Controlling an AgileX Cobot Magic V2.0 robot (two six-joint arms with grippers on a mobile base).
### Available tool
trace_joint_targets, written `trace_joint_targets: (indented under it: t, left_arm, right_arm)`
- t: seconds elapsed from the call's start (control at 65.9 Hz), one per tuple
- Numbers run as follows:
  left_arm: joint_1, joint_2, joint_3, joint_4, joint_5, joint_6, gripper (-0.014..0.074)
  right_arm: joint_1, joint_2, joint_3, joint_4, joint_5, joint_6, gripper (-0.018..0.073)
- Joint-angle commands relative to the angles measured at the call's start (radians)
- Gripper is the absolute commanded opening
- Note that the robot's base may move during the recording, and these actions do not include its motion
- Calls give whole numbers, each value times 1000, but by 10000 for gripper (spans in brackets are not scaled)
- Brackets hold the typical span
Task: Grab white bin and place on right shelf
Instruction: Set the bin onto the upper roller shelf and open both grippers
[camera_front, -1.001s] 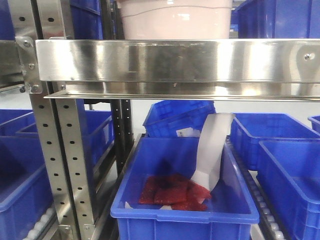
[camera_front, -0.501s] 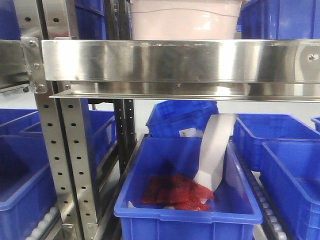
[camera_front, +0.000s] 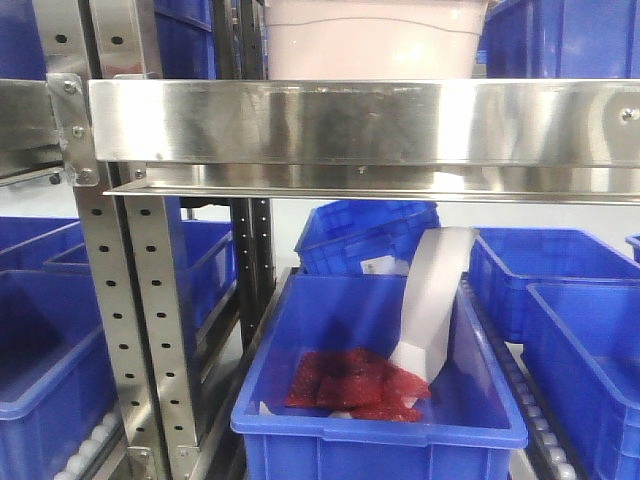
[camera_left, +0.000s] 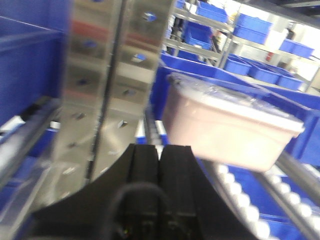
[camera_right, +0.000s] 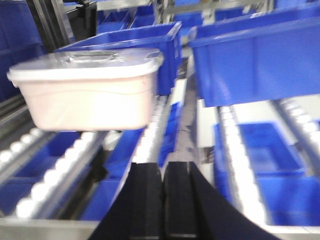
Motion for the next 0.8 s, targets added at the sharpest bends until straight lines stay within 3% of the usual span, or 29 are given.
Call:
trace_joint_targets:
  t: [0.0, 0.303, 0.455, 0.607, 0.789]
  left_arm:
    - [-9, -103, 53, 5, -61, 14, -117]
    - [-9, -402, 340, 5, -65, 14, -117]
    - [-9, -525, 465, 5, -88, 14, -117]
    - [-9, -596, 534, 5, -107, 14, -116]
    - [-9, -621, 553, 5, -129, 14, -117]
  right_arm:
    - [-1, -92, 25, -12, -85, -19, 60]
    - [-2, -401, 248, -11, -66, -19, 60]
    - [-2, -522, 325, -11, 74, -19, 60]
    - [-2, -553, 338, -6, 187, -19, 60]
    - [-2, -553, 338, 38, 152, -19, 60]
